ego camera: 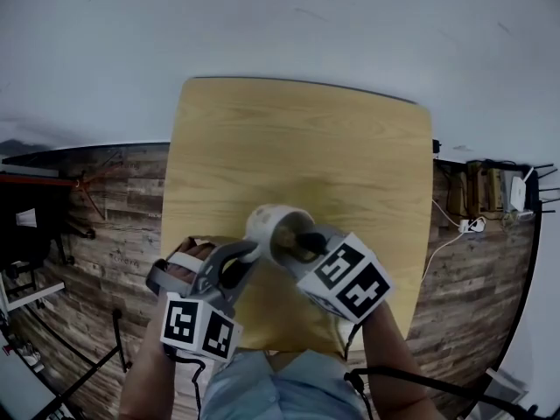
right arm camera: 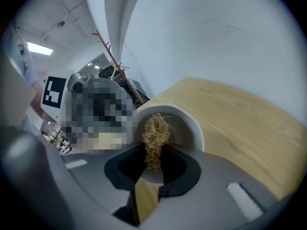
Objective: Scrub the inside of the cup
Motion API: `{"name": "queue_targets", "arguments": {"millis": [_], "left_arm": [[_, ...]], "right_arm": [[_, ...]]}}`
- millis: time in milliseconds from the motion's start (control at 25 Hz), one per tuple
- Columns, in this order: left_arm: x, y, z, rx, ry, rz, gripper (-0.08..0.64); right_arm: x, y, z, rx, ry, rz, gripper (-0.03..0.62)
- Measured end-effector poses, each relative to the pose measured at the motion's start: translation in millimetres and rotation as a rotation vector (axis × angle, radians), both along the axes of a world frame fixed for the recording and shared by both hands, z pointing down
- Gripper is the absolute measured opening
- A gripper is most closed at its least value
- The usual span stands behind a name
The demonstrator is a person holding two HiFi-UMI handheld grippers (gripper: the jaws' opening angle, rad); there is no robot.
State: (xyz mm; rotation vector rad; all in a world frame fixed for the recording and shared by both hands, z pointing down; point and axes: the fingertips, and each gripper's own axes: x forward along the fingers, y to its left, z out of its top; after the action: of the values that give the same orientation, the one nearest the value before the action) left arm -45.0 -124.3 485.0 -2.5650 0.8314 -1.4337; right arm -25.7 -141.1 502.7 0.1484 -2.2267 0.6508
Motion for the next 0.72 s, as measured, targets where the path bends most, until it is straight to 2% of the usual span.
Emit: {"name": "queue_targets", "arguments": {"millis": [160,720], "left_arm": [[3,0,1,0.012,-0.023,0.029,0.072],[3,-1,-1,0.0,-0.033,0.052,0.072]], "right_arm": [[-8,-2,-11,0.003,-0.051,0.027,0.071],[6,-22,-24,0.168,0.011,0.053,0.071]]}}
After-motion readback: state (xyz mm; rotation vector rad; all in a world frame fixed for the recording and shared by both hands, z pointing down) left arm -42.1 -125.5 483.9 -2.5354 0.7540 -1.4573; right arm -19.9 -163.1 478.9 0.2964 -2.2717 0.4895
